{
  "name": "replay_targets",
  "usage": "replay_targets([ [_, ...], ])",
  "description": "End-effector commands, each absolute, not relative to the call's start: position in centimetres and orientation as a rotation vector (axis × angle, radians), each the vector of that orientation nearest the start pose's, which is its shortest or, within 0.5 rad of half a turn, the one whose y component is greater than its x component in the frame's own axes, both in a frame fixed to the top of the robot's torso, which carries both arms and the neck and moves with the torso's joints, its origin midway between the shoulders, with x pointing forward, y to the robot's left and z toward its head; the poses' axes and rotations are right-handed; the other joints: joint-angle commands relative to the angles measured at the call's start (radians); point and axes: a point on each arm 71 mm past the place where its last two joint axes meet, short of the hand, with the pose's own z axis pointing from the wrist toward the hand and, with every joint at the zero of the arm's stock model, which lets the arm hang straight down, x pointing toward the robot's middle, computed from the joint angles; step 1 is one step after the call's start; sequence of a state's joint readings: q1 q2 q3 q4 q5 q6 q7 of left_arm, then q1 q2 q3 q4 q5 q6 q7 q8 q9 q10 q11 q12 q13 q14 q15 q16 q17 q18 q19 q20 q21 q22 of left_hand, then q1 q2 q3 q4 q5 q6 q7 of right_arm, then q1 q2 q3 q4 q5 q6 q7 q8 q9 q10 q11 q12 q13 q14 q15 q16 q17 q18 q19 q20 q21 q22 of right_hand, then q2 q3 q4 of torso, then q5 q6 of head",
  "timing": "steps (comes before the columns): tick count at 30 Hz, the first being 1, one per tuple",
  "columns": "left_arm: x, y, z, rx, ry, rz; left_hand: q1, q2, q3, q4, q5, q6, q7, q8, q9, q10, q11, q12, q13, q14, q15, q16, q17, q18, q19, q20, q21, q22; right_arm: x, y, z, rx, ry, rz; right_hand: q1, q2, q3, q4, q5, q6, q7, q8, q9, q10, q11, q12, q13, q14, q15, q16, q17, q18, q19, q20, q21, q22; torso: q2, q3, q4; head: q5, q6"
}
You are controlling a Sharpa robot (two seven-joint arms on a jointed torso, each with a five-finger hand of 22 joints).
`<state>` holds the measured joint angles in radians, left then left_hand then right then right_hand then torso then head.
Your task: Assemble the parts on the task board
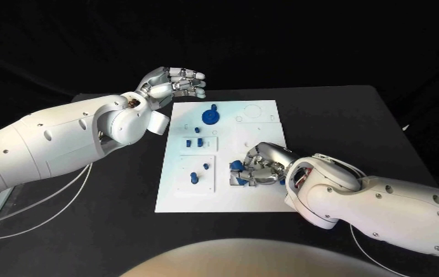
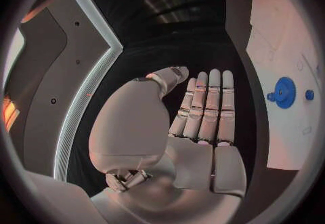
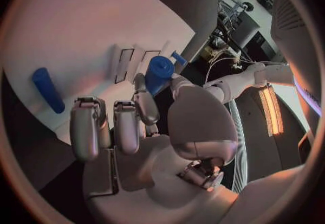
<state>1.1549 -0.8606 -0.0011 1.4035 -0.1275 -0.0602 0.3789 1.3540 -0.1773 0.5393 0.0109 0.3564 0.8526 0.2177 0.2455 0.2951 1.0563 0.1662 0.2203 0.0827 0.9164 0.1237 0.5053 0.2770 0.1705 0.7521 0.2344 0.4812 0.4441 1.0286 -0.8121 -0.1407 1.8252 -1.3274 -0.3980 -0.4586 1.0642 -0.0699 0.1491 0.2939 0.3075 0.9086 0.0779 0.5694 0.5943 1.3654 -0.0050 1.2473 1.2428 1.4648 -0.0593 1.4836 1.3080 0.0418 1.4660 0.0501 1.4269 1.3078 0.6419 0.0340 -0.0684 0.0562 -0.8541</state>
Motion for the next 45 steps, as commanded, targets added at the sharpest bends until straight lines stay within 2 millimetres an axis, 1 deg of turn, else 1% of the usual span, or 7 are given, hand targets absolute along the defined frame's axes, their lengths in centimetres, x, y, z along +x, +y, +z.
replay_targets([
  [1, 50.0, 23.8, -19.1, -0.984, 1.529, -1.648, -0.011, -0.002, 0.002, 0.001, 0.005, -0.009, 0.015, 0.0, -0.002, -0.008, 0.001, 0.004, 0.001, -0.005, 0.0, -0.005, 0.002, 0.004, 0.0, 0.003, -0.006, -0.001, 36.7, -12.3, -27.0, 0.064, 2.053, 0.698, -0.012, 0.002, -0.006, 0.0, -0.007, 0.023, -0.013, 0.007, 0.002, 0.009, -0.001, 0.006, 0.003, 0.066, -0.009, 0.006, 0.047, -0.013, 0.054, -0.007, 0.004, 0.226, -0.001, 0.0001, -0.0015, 0.002, -0.003],
  [11, 49.9, 23.7, -19.1, -0.982, 1.533, -1.654, -0.011, -0.002, 0.002, 0.001, 0.005, -0.009, 0.015, 0.0, -0.002, -0.008, 0.001, 0.004, 0.001, -0.005, 0.0, -0.005, 0.002, 0.004, 0.0, 0.003, -0.006, -0.001, 37.4, -12.3, -27.2, 0.015, 2.005, 0.649, -0.063, 0.0, -0.051, 0.0, -0.057, 0.025, -0.017, 0.019, 0.013, 0.014, -0.006, 0.006, 0.012, 0.065, -0.013, 0.003, 0.043, -0.012, 0.051, -0.011, -0.002, 0.224, 0.0, -0.0001, -0.0001, 0.0, -0.001],
  [18, 49.9, 23.7, -19.1, -0.983, 1.532, -1.652, -0.011, -0.002, 0.002, 0.001, 0.005, -0.009, 0.015, 0.0, -0.002, -0.008, 0.001, 0.004, 0.001, -0.005, 0.0, -0.005, 0.002, 0.004, 0.0, 0.003, -0.006, -0.001, 37.4, -12.1, -27.1, -0.014, 1.986, 0.644, -0.131, 0.014, -0.151, 0.001, -0.198, 0.018, -0.016, 0.029, 0.027, 0.013, -0.005, -0.005, 0.016, 0.064, -0.013, 0.001, 0.039, -0.011, 0.049, -0.011, -0.008, 0.222, -0.001, 0.0, -0.0013, 0.003, -0.001],
  [31, 49.9, 23.8, -19.1, -0.984, 1.531, -1.649, -0.011, -0.002, 0.002, 0.001, 0.005, -0.009, 0.015, 0.0, -0.002, -0.008, 0.001, 0.004, 0.001, -0.005, 0.0, -0.005, 0.002, 0.004, 0.0, 0.003, -0.006, -0.001, 37.2, -12.0, -26.8, -0.025, 1.952, 0.664, -0.158, 0.04, -0.224, 0.001, -0.239, 0.015, -0.016, 0.033, 0.033, 0.014, -0.004, -0.009, 0.021, 0.064, -0.012, 0.0, 0.039, -0.011, 0.049, -0.01, -0.007, 0.222, -0.001, 0.0002, -0.0014, 0.003, -0.002],
  [33, 49.9, 23.8, -19.1, -0.984, 1.53, -1.648, -0.011, -0.002, 0.002, 0.001, 0.005, -0.009, 0.015, 0.0, -0.002, -0.008, 0.001, 0.004, 0.001, -0.005, 0.0, -0.005, 0.002, 0.004, 0.0, 0.003, -0.006, -0.001, 37.1, -12.1, -26.6, -0.028, 1.938, 0.681, -0.13, 0.051, -0.23, -0.001, -0.223, 0.017, -0.017, 0.035, 0.034, 0.021, -0.005, 0.0, 0.03, 0.065, -0.013, 0.002, 0.042, -0.012, 0.05, -0.01, -0.004, 0.223, -0.001, 0.0004, -0.0012, 0.003, -0.001],
  [36, 49.9, 24.0, -19.1, -0.986, 1.528, -1.642, -0.013, -0.001, 0.003, 0.001, 0.006, -0.01, 0.015, 0.001, -0.002, -0.01, 0.001, 0.004, 0.001, -0.006, 0.0, -0.006, 0.003, 0.004, 0.0, 0.003, -0.009, -0.002, 36.7, -12.3, -26.2, -0.037, 1.917, 0.716, 0.046, 0.058, -0.229, -0.014, -0.153, 0.02, -0.025, 0.049, 0.043, 0.052, -0.011, 0.054, 0.083, 0.074, -0.017, 0.022, 0.092, -0.014, 0.053, -0.015, 0.007, 0.226, -0.001, 0.0012, -0.0022, 0.004, 0.0],
  [45, 49.9, 24.3, -19.2, -0.99, 1.527, -1.633, -0.013, -0.001, 0.003, 0.001, 0.006, -0.01, 0.015, 0.001, -0.002, -0.01, 0.001, 0.004, 0.001, -0.006, 0.0, -0.006, 0.003, 0.004, 0.0, 0.003, -0.009, -0.002, 36.2, -12.5, -25.8, -0.075, 1.926, 0.751, 0.182, 0.064, -0.235, -0.009, -0.18, 0.026, -0.028, 0.052, 0.041, 0.07, -0.015, 0.085, 0.117, 0.078, -0.02, 0.032, 0.116, -0.016, 0.057, -0.017, 0.018, 0.229, 0.0, 0.0011, -0.0034, 0.004, 0.001],
])
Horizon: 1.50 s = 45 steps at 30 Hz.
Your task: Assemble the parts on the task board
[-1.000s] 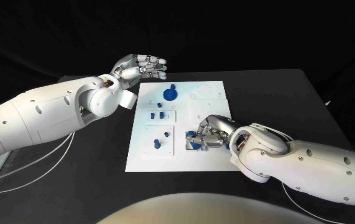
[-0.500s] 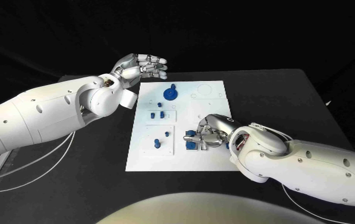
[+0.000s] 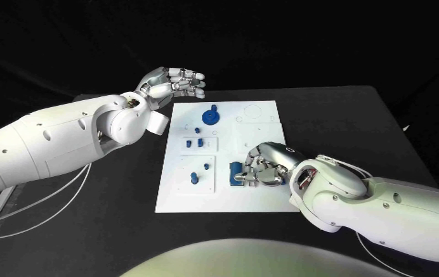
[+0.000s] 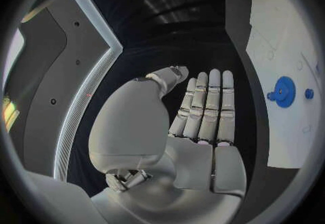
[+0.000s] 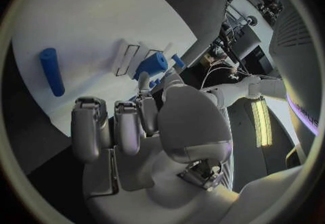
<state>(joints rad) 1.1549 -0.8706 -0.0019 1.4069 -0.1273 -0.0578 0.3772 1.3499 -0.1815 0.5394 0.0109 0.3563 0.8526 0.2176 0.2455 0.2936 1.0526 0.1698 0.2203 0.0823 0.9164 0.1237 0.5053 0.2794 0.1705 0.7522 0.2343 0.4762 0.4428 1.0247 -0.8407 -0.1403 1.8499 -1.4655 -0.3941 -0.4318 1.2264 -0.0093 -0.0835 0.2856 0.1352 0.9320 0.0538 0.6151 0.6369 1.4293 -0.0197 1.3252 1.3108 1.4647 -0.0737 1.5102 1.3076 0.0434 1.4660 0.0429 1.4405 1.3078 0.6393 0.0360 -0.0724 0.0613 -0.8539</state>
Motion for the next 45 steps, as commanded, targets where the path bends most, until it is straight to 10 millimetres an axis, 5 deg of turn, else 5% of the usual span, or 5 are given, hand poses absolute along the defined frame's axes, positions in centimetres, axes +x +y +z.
replay_targets([
  [1, 49.9, 24.3, -19.2, -0.99, 1.527, -1.633, -0.009, 0.003, 0.003, 0.001, 0.006, -0.01, 0.015, 0.001, -0.001, -0.006, -0.002, 0.004, 0.002, -0.006, 0.0, -0.006, 0.001, 0.004, 0.0, 0.003, -0.004, -0.001, 36.2, -12.5, -25.9, -0.078, 1.928, 0.748, 0.029, 0.004, -0.001, -0.001, -0.009, 0.003, -0.004, 0.006, -0.003, 0.007, -0.001, 0.009, 0.051, 0.078, -0.006, 0.005, 0.117, -0.018, 0.058, -0.01, 0.006, 0.229, 0.003, -0.0005, 0.0013, -0.001, 0.001],
  [18, 49.9, 24.3, -19.2, -0.991, 1.53, -1.632, -0.009, 0.003, 0.003, 0.001, 0.006, -0.01, 0.015, 0.001, -0.001, -0.006, -0.002, 0.004, 0.002, -0.006, 0.0, -0.006, 0.001, 0.004, 0.0, 0.003, -0.004, -0.001, 36.7, -12.3, -26.5, -0.097, 1.964, 0.668, 0.052, 0.047, 0.01, 0.004, -0.003, 0.016, -0.01, 0.007, -0.006, 0.026, -0.005, 0.038, 0.079, 0.08, -0.01, 0.01, 0.128, -0.02, 0.061, -0.013, 0.017, 0.232, 0.004, -0.0026, 0.001, 0.0, -0.01],
  [24, 49.9, 24.4, -19.2, -0.991, 1.53, -1.632, -0.009, 0.003, 0.003, 0.001, 0.006, -0.01, 0.015, 0.001, -0.001, -0.006, -0.002, 0.004, 0.002, -0.006, 0.0, -0.006, 0.001, 0.004, 0.0, 0.003, -0.004, -0.001, 36.7, -12.7, -26.7, -0.121, 1.985, 0.643, 0.083, 0.042, 0.014, -0.003, -0.007, 0.016, -0.014, 0.007, -0.008, 0.028, -0.009, 0.04, 0.082, 0.081, -0.013, 0.011, 0.132, -0.02, 0.062, -0.015, 0.018, 0.233, 0.002, -0.0029, 0.002, 0.0, -0.012],
  [27, 49.9, 24.4, -19.2, -0.992, 1.53, -1.63, -0.009, 0.003, 0.003, 0.001, 0.006, -0.01, 0.015, 0.001, -0.001, -0.006, -0.002, 0.004, 0.002, -0.006, 0.0, -0.006, 0.001, 0.004, 0.0, 0.003, -0.004, -0.001, 36.7, -13.0, -26.7, -0.129, 1.992, 0.631, 0.114, 0.042, 0.025, -0.001, -0.064, 0.017, -0.015, 0.006, -0.01, 0.028, -0.011, 0.041, 0.084, 0.081, -0.014, 0.012, 0.135, -0.02, 0.062, -0.018, 0.019, 0.233, 0.002, -0.0027, 0.0021, 0.0, -0.012],
  [45, 49.9, 24.8, -19.2, -0.994, 1.529, -1.624, -0.008, 0.003, 0.004, 0.0, 0.006, -0.01, 0.015, 0.002, -0.001, -0.007, -0.003, 0.005, 0.002, -0.007, 0.0, -0.006, 0.002, 0.005, 0.001, 0.004, -0.006, -0.001, 36.7, -14.3, -25.6, -0.034, 1.895, 0.701, 0.097, 0.023, 0.015, 0.006, -0.072, 0.012, -0.008, 0.001, -0.014, 0.015, -0.005, 0.016, 0.067, 0.079, -0.01, 0.008, 0.125, -0.015, 0.052, -0.016, -0.005, 0.226, 0.001, -0.0024, 0.001, -0.003, -0.008],
])
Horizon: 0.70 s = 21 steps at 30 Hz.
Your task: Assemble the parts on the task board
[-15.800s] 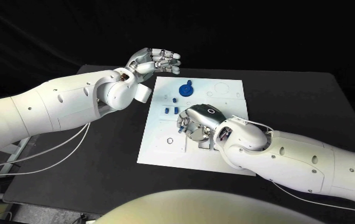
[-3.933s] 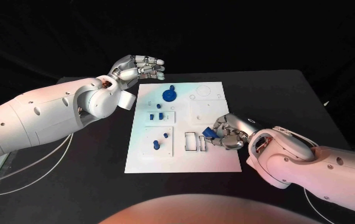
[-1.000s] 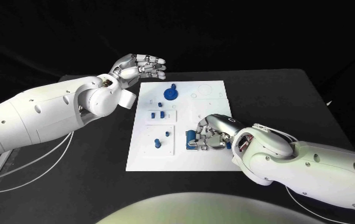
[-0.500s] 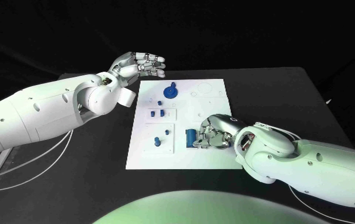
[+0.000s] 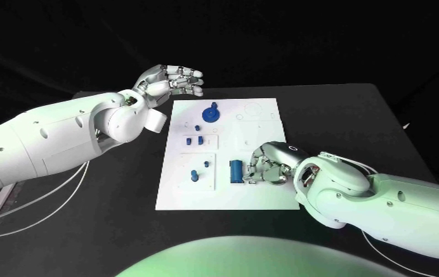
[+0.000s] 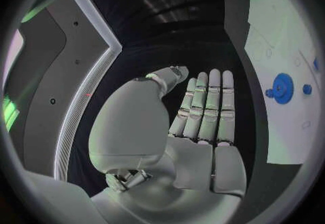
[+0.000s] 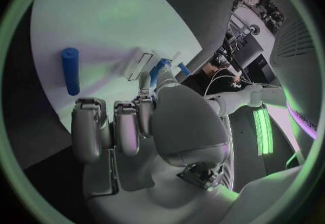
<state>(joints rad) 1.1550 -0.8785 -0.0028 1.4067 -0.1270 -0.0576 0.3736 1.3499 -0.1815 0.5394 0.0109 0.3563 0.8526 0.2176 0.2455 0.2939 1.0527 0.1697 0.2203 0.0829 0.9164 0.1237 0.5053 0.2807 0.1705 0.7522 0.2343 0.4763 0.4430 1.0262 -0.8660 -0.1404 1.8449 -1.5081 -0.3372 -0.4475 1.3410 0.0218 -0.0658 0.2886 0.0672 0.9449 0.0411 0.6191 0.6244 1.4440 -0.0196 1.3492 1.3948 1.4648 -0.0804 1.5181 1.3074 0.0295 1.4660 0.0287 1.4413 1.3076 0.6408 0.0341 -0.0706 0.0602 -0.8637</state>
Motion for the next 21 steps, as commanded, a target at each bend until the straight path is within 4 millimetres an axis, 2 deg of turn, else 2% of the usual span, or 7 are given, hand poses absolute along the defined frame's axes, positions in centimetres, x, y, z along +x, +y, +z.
replay_targets([
  [1, 49.9, 24.8, -19.2, -0.994, 1.529, -1.623, -0.008, 0.003, 0.004, 0.0, 0.006, -0.01, 0.015, 0.002, -0.002, -0.007, -0.003, 0.005, 0.002, -0.007, 0.0, -0.006, 0.001, 0.005, 0.001, 0.004, -0.006, -0.002, 36.7, -14.6, -25.4, -0.021, 1.882, 0.709, -0.016, -0.007, -0.002, 0.001, -0.001, -0.003, 0.005, -0.004, -0.002, -0.003, -0.004, -0.012, -0.02, 0.078, -0.003, 0.0, 0.125, -0.001, 0.052, -0.001, -0.006, 0.226, 0.0, -0.0007, -0.0006, -0.002, 0.002],
  [6, 49.9, 24.8, -19.2, -0.995, 1.528, -1.622, -0.008, 0.003, 0.004, 0.0, 0.006, -0.01, 0.015, 0.002, -0.002, -0.007, -0.003, 0.005, 0.002, -0.007, 0.0, -0.006, 0.001, 0.005, 0.001, 0.004, -0.006, -0.002, 37.1, -17.0, -24.0, 0.049, 1.84, 0.711, 0.014, -0.011, 0.013, -0.002, 0.023, -0.031, 0.016, -0.029, -0.014, -0.034, 0.005, -0.059, -0.055, 0.076, 0.004, -0.006, 0.114, 0.003, 0.043, 0.005, -0.028, 0.22, -0.001, -0.0021, -0.0022, -0.007, 0.004],
  [8, 49.9, 24.8, -19.2, -0.995, 1.527, -1.621, -0.008, 0.003, 0.004, 0.0, 0.006, -0.01, 0.015, 0.002, -0.002, -0.007, -0.003, 0.005, 0.002, -0.007, 0.0, -0.006, 0.001, 0.005, 0.001, 0.004, -0.006, -0.002, 37.3, -18.0, -23.7, 0.065, 1.834, 0.695, 0.017, -0.015, 0.015, 0.0, 0.024, -0.047, 0.027, -0.05, -0.025, -0.041, 0.013, -0.07, -0.062, 0.075, 0.01, -0.007, 0.112, 0.004, 0.04, 0.009, -0.034, 0.219, -0.001, -0.0024, -0.0032, -0.011, 0.004],
  [11, 49.8, 24.8, -19.2, -0.994, 1.527, -1.623, -0.008, 0.003, 0.004, 0.0, 0.006, -0.01, 0.015, 0.002, -0.002, -0.007, -0.003, 0.005, 0.002, -0.007, 0.0, -0.006, 0.001, 0.005, 0.001, 0.004, -0.006, -0.002, 37.5, -19.6, -23.5, 0.077, 1.834, 0.643, 0.019, -0.017, 0.019, 0.0, 0.018, -0.062, 0.039, -0.078, -0.04, -0.048, 0.024, -0.079, -0.068, 0.074, 0.02, -0.01, 0.106, 0.005, 0.036, 0.017, -0.044, 0.216, -0.001, -0.0023, -0.0044, -0.024, 0.007],
  [13, 49.8, 24.7, -19.2, -0.993, 1.528, -1.625, -0.006, 0.003, 0.005, -0.002, 0.006, -0.009, 0.015, 0.002, -0.002, -0.007, -0.003, 0.006, 0.002, -0.007, 0.0, -0.006, 0.002, 0.005, 0.001, 0.004, -0.007, -0.002, 37.6, -20.6, -23.5, 0.076, 1.834, 0.601, 0.005, -0.018, 0.014, 0.002, -0.011, -0.063, 0.048, -0.096, -0.049, -0.058, 0.032, -0.095, -0.079, 0.07, 0.027, -0.016, 0.093, 0.009, 0.028, 0.024, -0.063, 0.211, -0.002, -0.0026, -0.0049, -0.03, 0.009],
  [16, 49.8, 24.7, -19.2, -0.993, 1.529, -1.627, -0.006, 0.003, 0.005, -0.002, 0.006, -0.009, 0.015, 0.002, -0.002, -0.007, -0.003, 0.006, 0.002, -0.007, 0.0, -0.006, 0.002, 0.005, 0.001, 0.004, -0.007, -0.002, 37.6, -21.6, -23.7, 0.072, 1.834, 0.553, 0.004, -0.019, 0.013, 0.002, -0.011, -0.061, 0.048, -0.097, -0.049, -0.058, 0.032, -0.095, -0.079, 0.071, 0.027, -0.016, 0.094, 0.009, 0.029, 0.024, -0.06, 0.212, -0.003, -0.003, -0.0063, -0.033, 0.009],
  [21, 49.8, 24.7, -19.2, -0.992, 1.529, -1.629, -0.006, 0.003, 0.005, -0.002, 0.006, -0.009, 0.015, 0.002, -0.002, -0.007, -0.003, 0.006, 0.002, -0.007, 0.0, -0.006, 0.002, 0.005, 0.001, 0.004, -0.007, -0.002, 37.3, -22.4, -24.3, 0.06, 1.854, 0.498, -0.014, -0.02, 0.007, 0.003, -0.009, -0.031, 0.041, -0.094, -0.048, -0.049, 0.028, -0.084, -0.071, 0.073, 0.026, -0.013, 0.102, 0.006, 0.035, 0.026, -0.046, 0.216, -0.002, -0.0021, -0.0042, -0.036, 0.011],
])
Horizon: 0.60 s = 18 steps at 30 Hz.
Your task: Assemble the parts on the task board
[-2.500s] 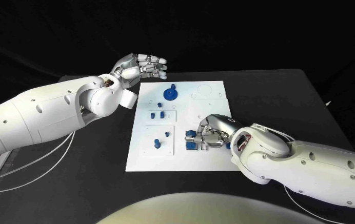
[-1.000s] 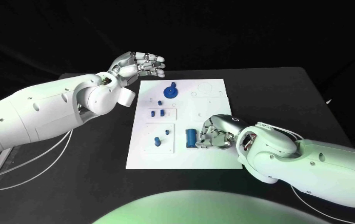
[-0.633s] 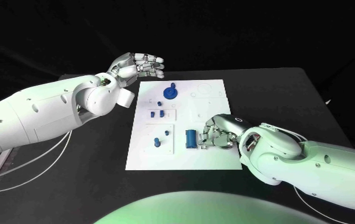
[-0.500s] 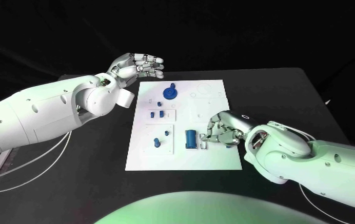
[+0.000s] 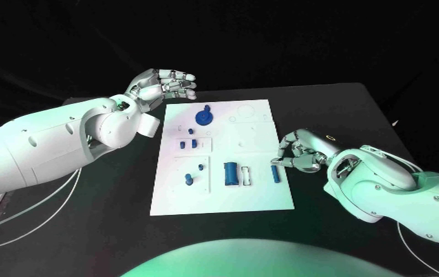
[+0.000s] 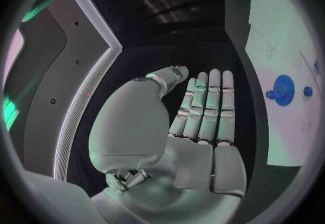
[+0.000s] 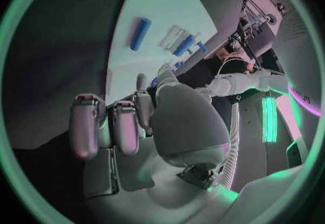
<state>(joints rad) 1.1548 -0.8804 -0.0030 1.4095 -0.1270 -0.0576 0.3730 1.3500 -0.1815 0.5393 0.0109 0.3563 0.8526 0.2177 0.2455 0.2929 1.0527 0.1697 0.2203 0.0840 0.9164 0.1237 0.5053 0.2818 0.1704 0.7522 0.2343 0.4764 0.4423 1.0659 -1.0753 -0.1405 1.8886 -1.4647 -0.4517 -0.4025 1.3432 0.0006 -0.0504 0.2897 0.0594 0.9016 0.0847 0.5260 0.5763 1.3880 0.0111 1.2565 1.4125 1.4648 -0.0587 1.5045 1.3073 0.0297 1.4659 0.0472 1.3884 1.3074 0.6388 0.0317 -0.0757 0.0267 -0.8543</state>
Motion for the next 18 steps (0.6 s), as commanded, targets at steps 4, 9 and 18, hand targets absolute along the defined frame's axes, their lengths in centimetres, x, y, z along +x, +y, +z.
replay_targets([
  [4, 49.8, 24.7, -19.2, -0.992, 1.531, -1.629, -0.006, 0.003, 0.005, -0.002, 0.006, -0.009, 0.015, 0.002, -0.001, -0.007, -0.003, 0.006, 0.001, -0.007, 0.0, -0.006, 0.001, 0.005, 0.001, 0.004, -0.007, -0.001, 37.0, -22.5, -24.9, 0.048, 1.879, 0.471, -0.031, 0.0, -0.014, 0.003, -0.002, 0.022, -0.005, 0.0, 0.001, 0.009, -0.005, 0.01, -0.088, 0.073, 0.002, 0.001, 0.104, 0.005, 0.037, 0.007, 0.011, 0.217, 0.001, -0.0007, 0.0035, -0.004, 0.002],
  [9, 49.8, 24.8, -19.2, -0.992, 1.535, -1.627, -0.006, 0.003, 0.006, -0.003, 0.006, -0.009, 0.014, 0.003, -0.001, -0.008, -0.003, 0.006, 0.001, -0.007, 0.0, -0.006, 0.002, 0.005, 0.002, 0.004, -0.007, -0.001, 36.8, -22.4, -25.7, 0.017, 1.904, 0.431, -0.09, 0.007, -0.033, 0.004, 0.007, 0.031, -0.008, -0.006, 0.002, 0.01, -0.007, 0.007, -0.091, 0.074, 0.0, 0.001, 0.105, 0.005, 0.038, 0.005, 0.011, 0.217, 0.001, -0.0013, 0.0018, -0.005, 0.003],
  [18, 49.8, 24.8, -19.2, -0.992, 1.536, -1.626, -0.006, 0.003, 0.006, -0.003, 0.006, -0.009, 0.014, 0.003, -0.001, -0.008, -0.003, 0.006, 0.001, -0.007, 0.0, -0.006, 0.002, 0.005, 0.002, 0.004, -0.007, -0.001, 36.5, -21.9, -27.1, -0.009, 1.943, 0.411, -0.099, 0.003, -0.058, 0.002, 0.06, 0.031, -0.009, -0.01, 0.005, 0.008, -0.009, 0.001, -0.094, 0.073, -0.002, -0.001, 0.102, 0.006, 0.036, 0.004, 0.006, 0.216, 0.002, 0.001, 0.0037, 0.0, 0.0],
])
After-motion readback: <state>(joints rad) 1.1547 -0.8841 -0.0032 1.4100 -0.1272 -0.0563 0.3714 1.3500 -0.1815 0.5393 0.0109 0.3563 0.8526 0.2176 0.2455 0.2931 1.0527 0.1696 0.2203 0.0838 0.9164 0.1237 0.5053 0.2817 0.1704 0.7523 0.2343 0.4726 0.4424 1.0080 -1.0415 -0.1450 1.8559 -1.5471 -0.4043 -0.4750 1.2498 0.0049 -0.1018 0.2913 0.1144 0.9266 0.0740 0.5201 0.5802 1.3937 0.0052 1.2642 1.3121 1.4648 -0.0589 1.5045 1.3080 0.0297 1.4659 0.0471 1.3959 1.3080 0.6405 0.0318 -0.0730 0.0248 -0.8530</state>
